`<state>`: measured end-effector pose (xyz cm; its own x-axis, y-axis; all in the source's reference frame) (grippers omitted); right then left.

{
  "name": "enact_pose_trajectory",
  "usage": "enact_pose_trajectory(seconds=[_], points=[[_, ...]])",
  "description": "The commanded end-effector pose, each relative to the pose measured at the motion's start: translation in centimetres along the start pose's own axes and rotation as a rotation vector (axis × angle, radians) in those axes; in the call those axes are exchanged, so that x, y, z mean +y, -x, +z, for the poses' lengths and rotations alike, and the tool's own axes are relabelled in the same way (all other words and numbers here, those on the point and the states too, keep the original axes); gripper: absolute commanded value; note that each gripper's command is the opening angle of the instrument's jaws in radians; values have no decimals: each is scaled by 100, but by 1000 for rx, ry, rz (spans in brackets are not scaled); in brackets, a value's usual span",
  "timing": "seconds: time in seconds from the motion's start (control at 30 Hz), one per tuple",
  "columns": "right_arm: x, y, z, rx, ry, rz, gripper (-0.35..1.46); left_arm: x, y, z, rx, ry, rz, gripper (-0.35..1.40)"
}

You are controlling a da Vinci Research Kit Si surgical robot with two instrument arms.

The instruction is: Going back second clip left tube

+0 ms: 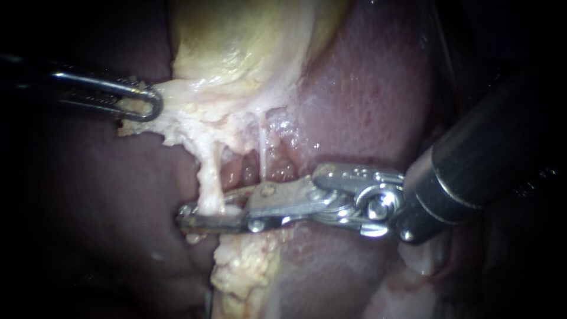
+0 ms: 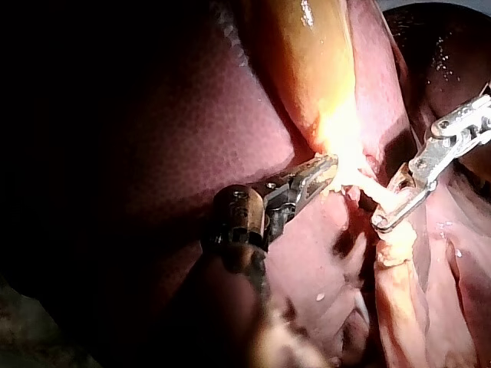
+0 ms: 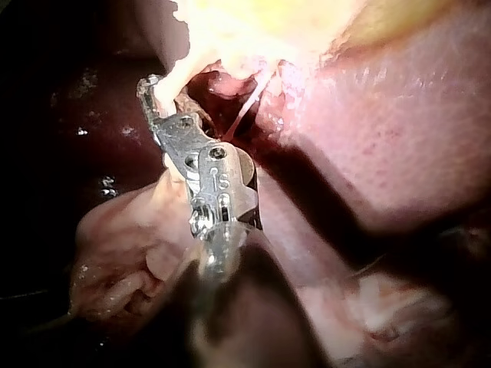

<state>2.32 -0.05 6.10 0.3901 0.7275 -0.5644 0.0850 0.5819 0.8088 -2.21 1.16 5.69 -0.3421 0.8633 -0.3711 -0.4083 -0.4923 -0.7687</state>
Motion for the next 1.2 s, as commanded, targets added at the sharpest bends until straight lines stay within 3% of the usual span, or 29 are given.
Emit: enact_pose_trajectory(seconds=[0.03, 0.13, 0.23, 0.3, 0.37, 0.7, 1.03, 1.2], points=[[0, 0, 0, 0, -1, 0, -35, 1, 0, 0, -1, -1, 0, -35], [3, 2, 0, -9, -16, 0, -30, 1, 0, 0, -1, -1, -1, -35], [7, 8, 3, 14, -34, -5, 18, 1, 0, 0, -1, -1, -1, -35], [14, 12, 8, 31, -36, -8, 38, 1, 0, 0, -1, -1, -1, -35], [20, 14, 13, 42, -38, -10, 46, 1, 0, 0, -1, -1, -1, -35], [35, 26, 22, 70, -38, -12, 50, 2, 1, 0, -2, 1, 0, -35], [79, 43, 25, 98, 66, -158, 50, 2, 2, 1, -3, 3, 0, -35], [94, 46, 16, 103, 107, -215, 50, 2, 2, 1, -3, 3, 0, -35]])
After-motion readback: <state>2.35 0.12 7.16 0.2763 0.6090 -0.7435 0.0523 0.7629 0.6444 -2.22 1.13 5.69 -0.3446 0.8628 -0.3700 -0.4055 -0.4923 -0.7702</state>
